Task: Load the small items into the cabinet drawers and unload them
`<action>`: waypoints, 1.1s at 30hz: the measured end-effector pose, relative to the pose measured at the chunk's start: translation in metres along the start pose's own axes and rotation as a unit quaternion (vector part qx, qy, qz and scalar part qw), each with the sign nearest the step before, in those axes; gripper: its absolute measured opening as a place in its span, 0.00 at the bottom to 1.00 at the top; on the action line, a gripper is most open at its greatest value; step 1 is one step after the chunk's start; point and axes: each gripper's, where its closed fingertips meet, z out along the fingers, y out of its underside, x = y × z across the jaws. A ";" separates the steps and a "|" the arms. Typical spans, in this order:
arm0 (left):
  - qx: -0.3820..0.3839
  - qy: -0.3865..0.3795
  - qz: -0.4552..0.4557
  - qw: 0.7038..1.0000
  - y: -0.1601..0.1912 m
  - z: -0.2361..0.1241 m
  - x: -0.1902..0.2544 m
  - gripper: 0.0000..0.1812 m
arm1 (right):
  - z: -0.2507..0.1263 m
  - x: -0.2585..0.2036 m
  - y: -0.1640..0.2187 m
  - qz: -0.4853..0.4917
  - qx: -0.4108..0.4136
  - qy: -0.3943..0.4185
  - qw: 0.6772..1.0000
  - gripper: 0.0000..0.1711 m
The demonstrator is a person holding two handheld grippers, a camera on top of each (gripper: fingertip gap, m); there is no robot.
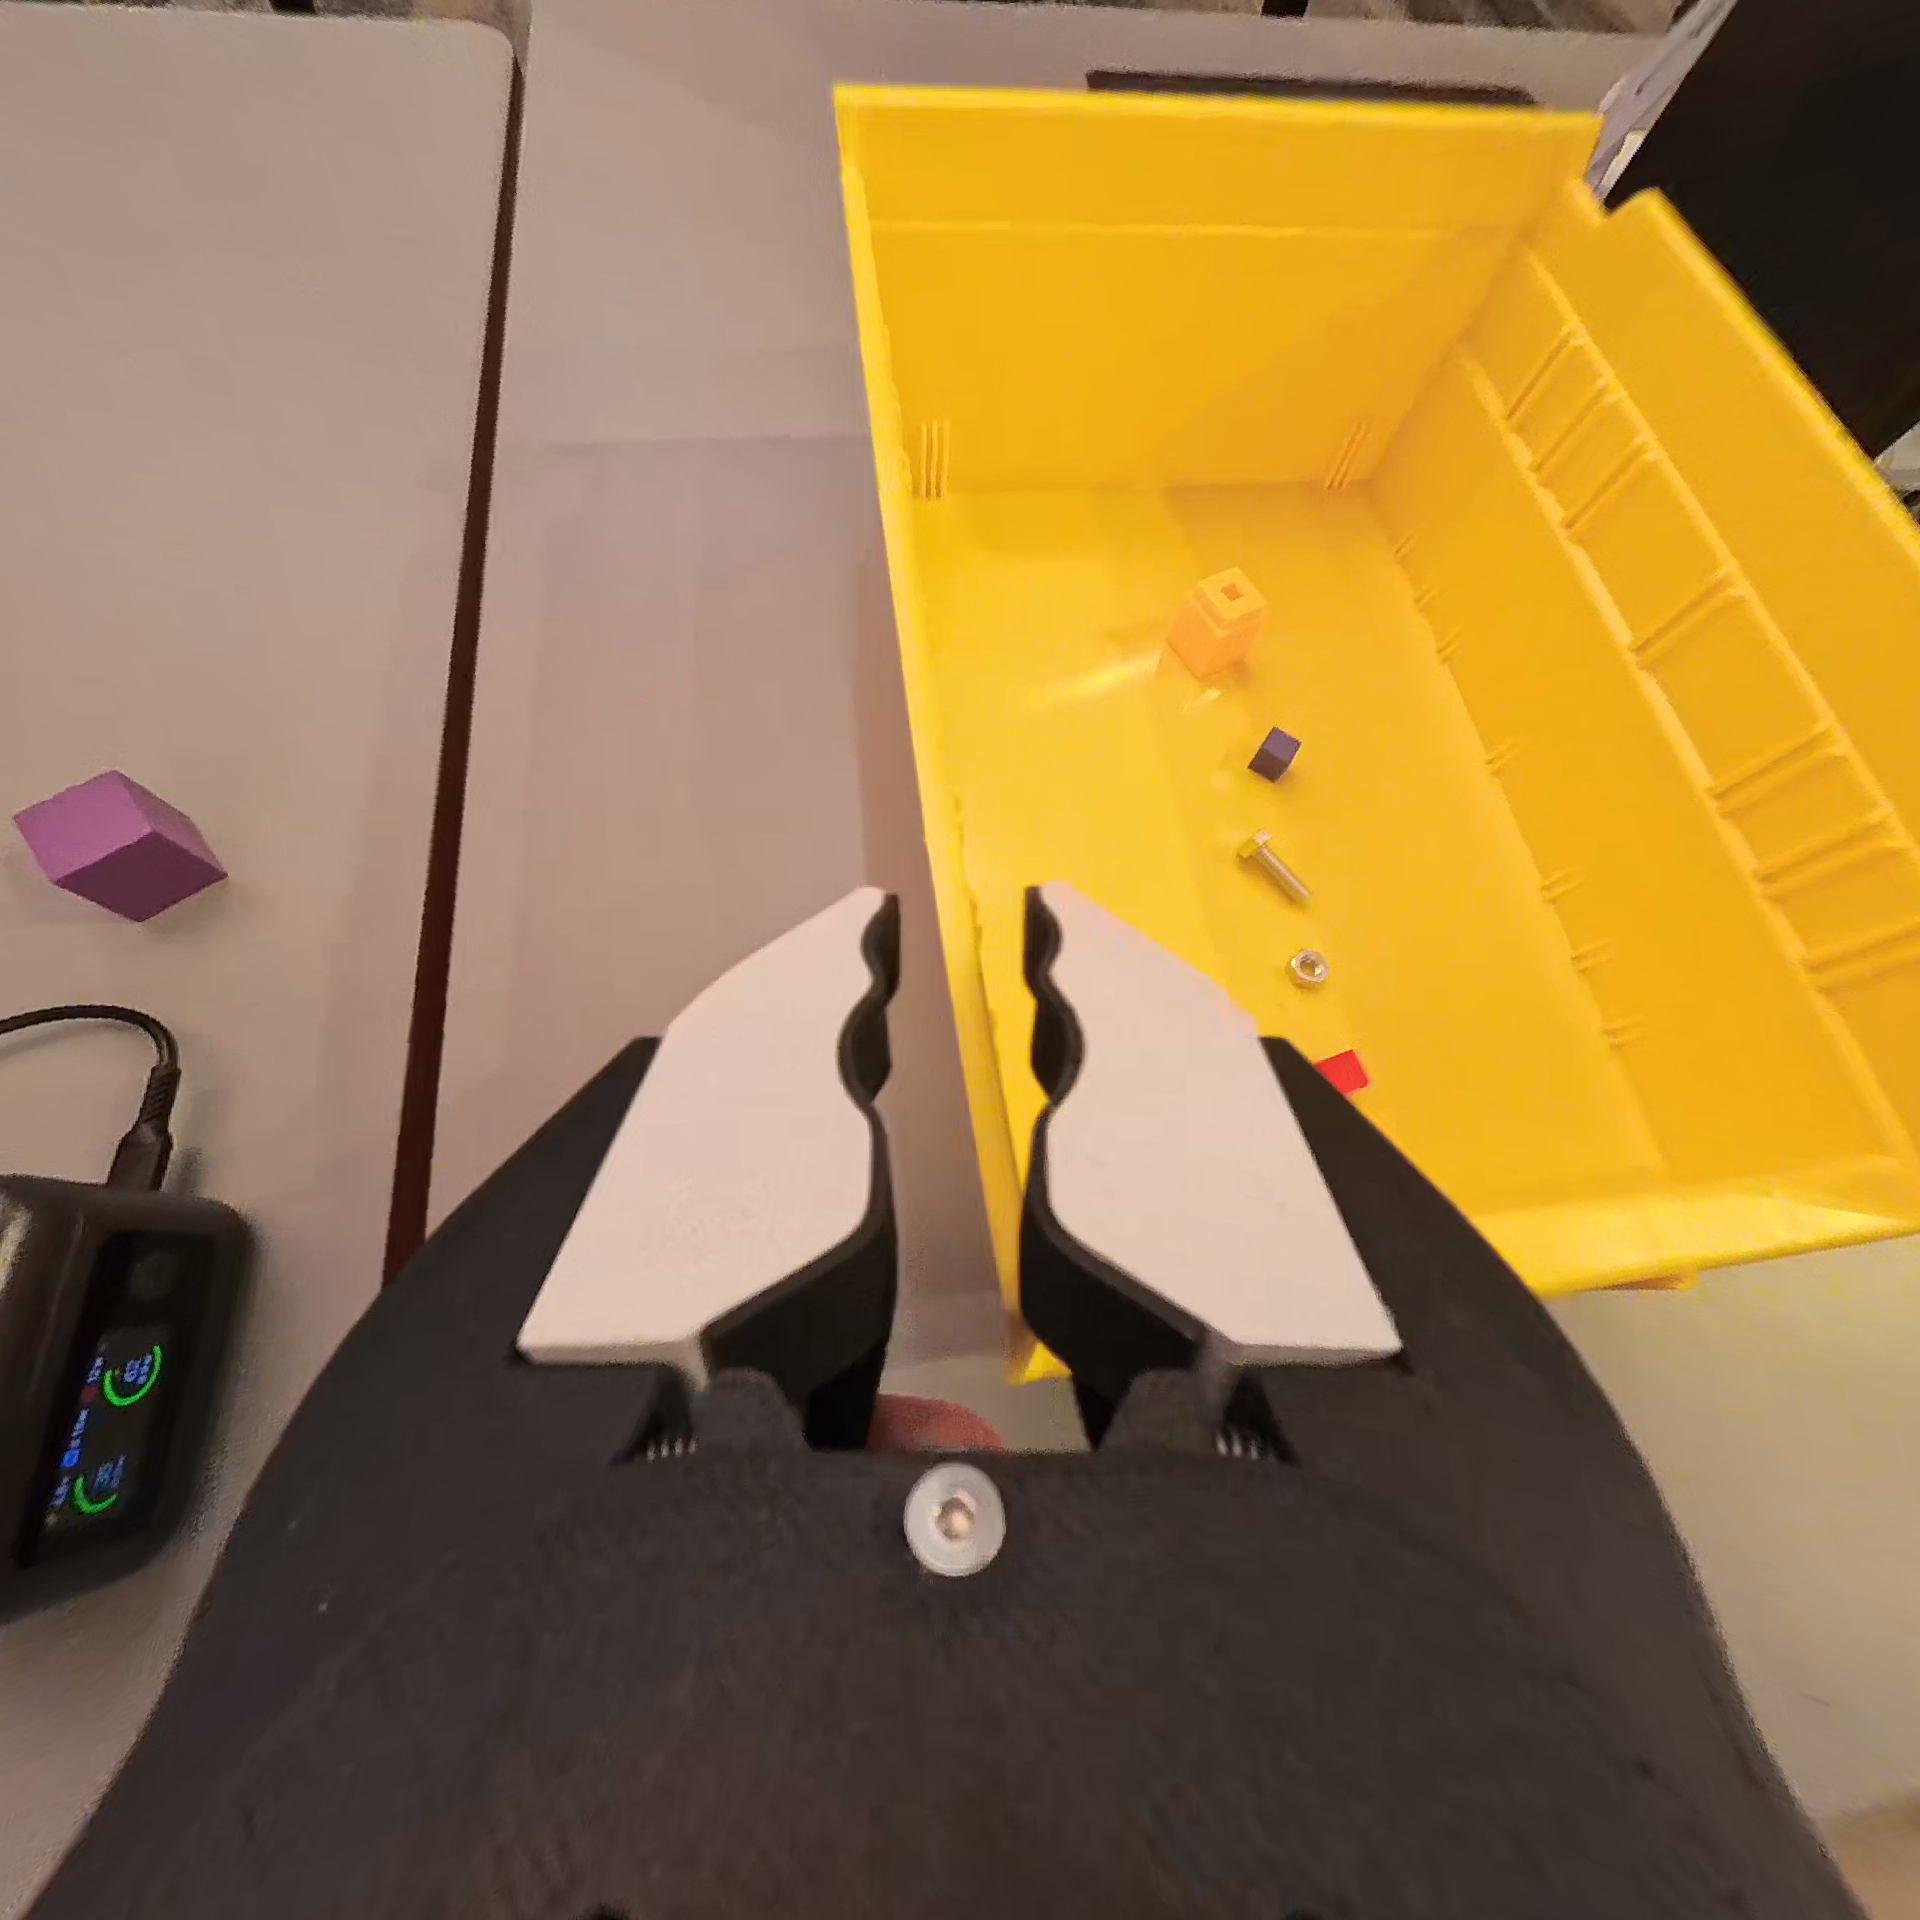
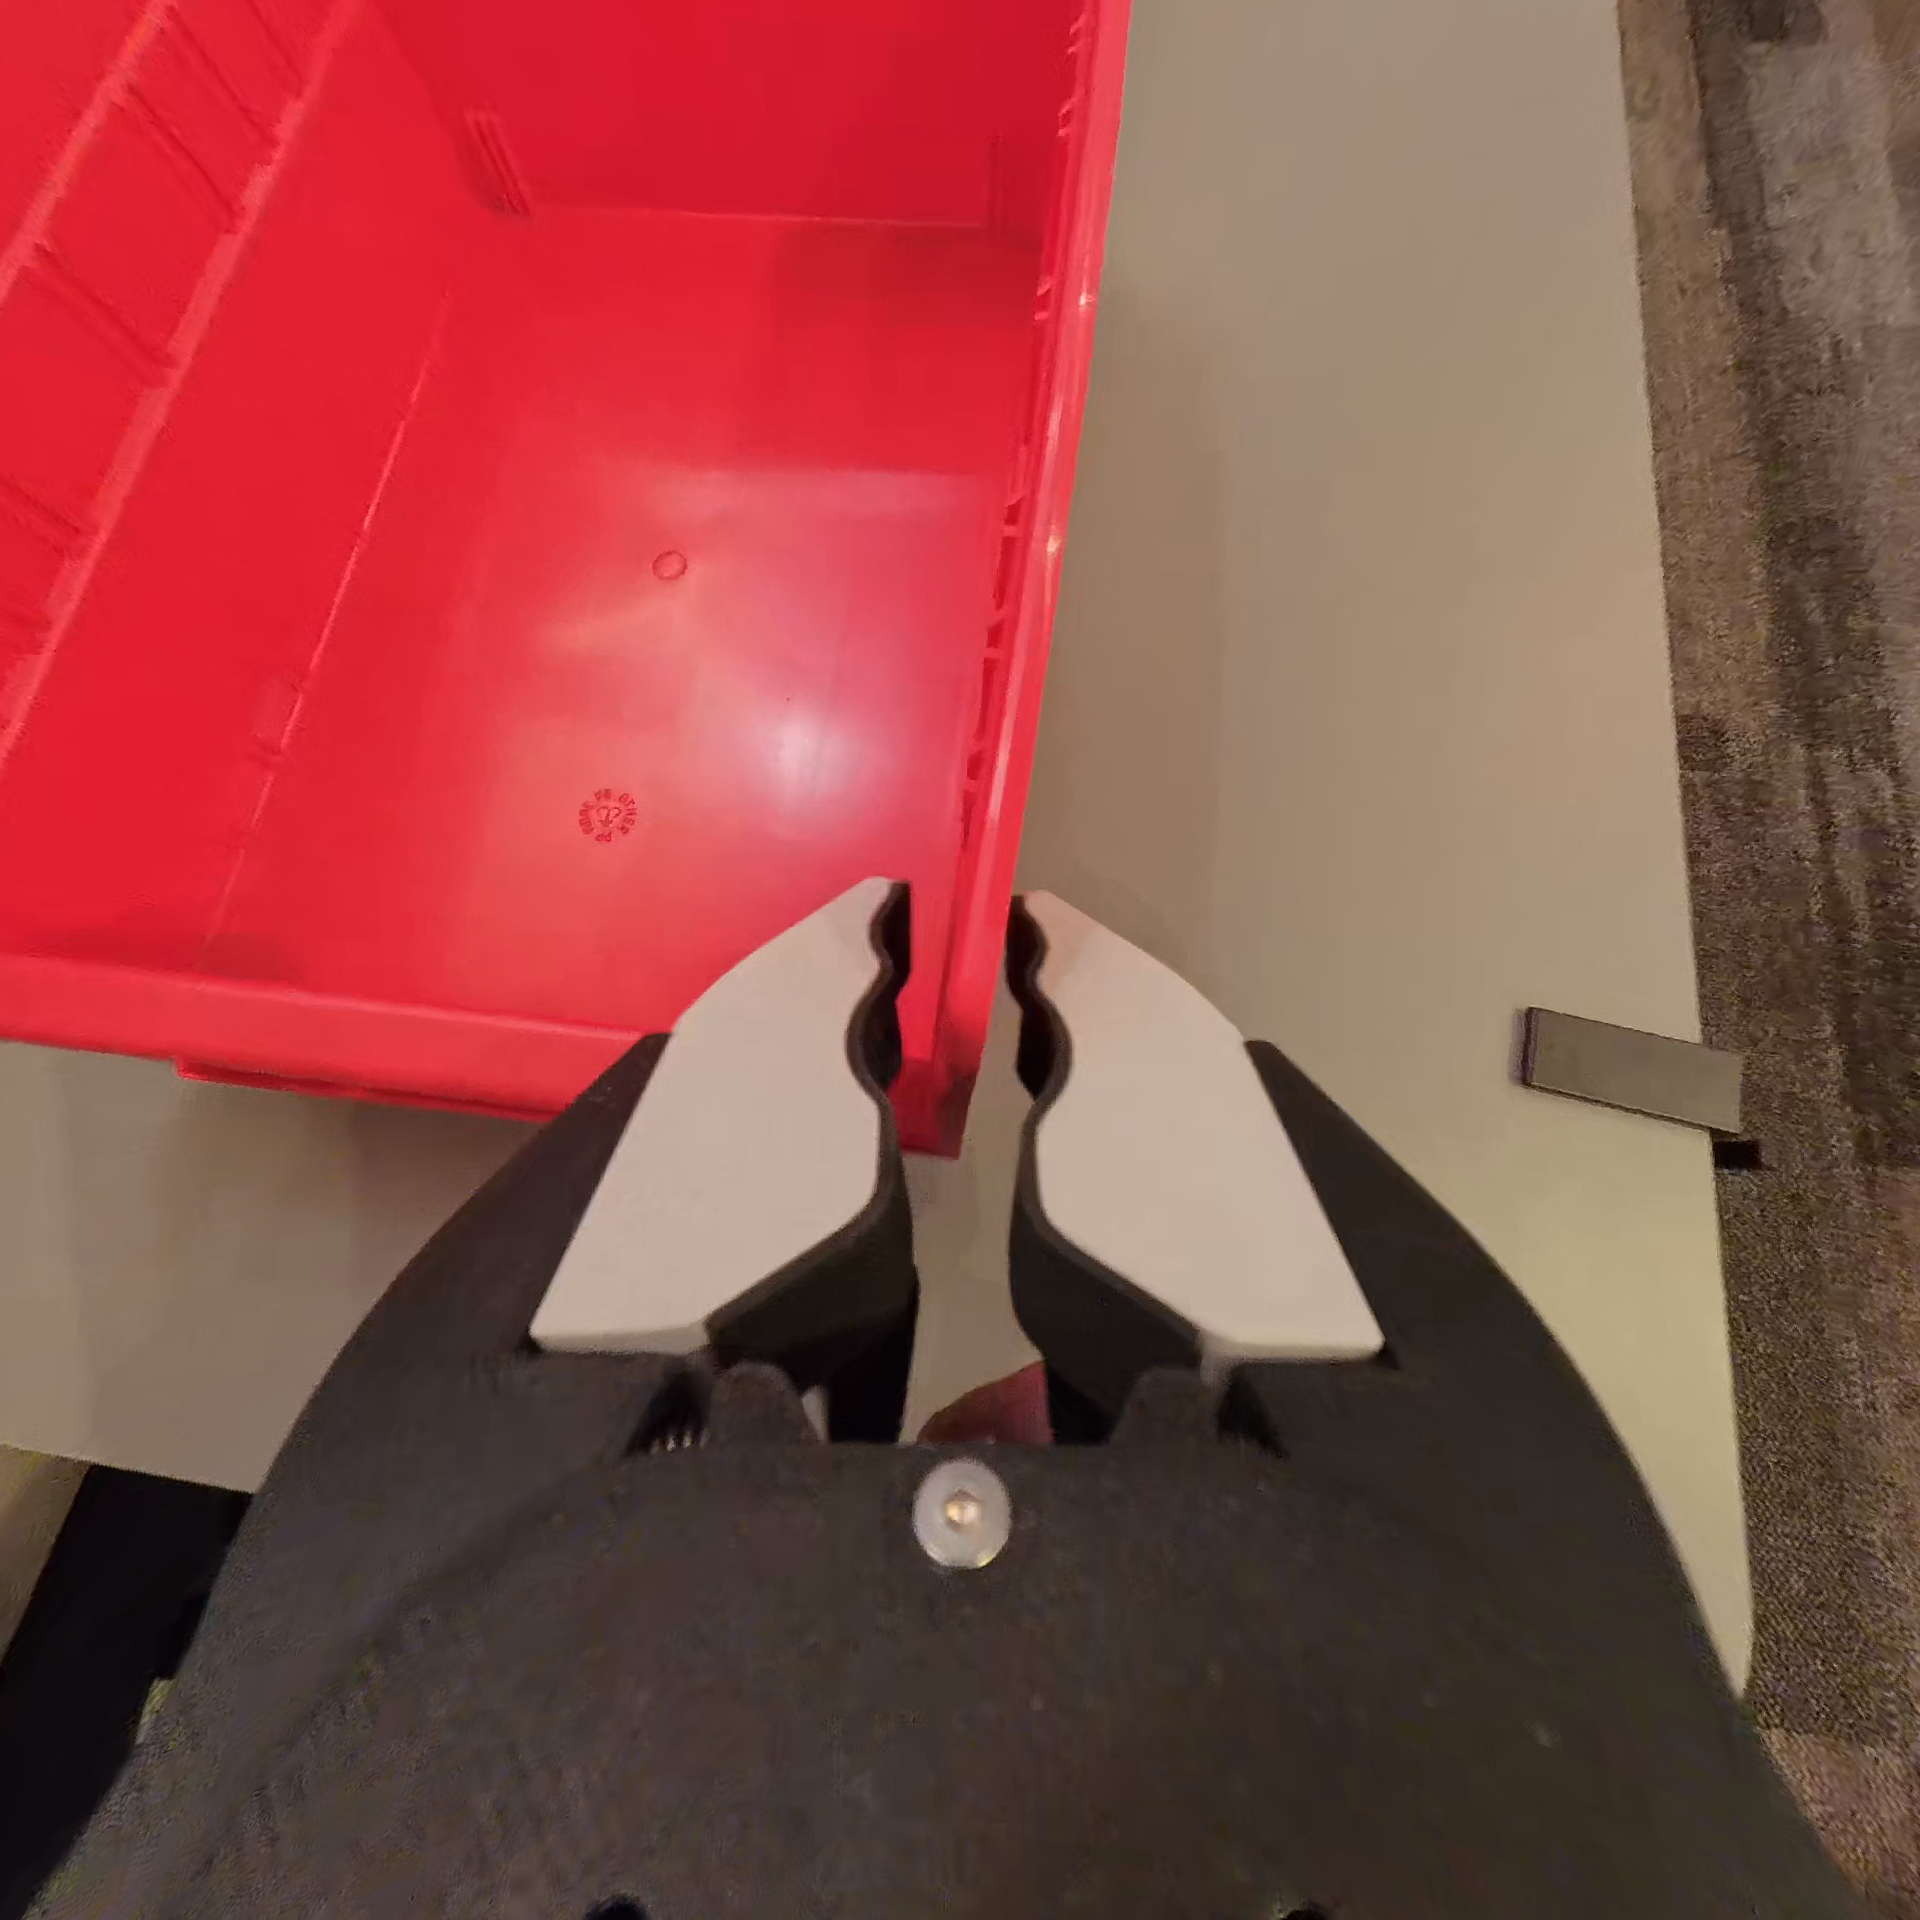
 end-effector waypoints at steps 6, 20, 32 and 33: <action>0.035 0.020 -0.025 0.999 -0.015 -0.015 0.002 0.19 | -0.020 -0.002 -0.014 -0.005 0.026 0.033 0.999 0.23; 0.153 0.065 0.042 0.985 -0.091 -0.044 0.082 0.27 | -0.104 -0.194 -0.126 -0.206 0.174 -0.005 0.963 0.26; 0.199 0.234 0.208 0.929 -0.071 -0.043 0.295 0.25 | -0.056 -0.453 -0.095 -0.270 0.188 -0.237 0.914 0.24; 0.198 0.240 0.222 0.924 -0.066 -0.043 0.308 0.25 | -0.054 -0.467 -0.089 -0.275 0.187 -0.246 0.910 0.24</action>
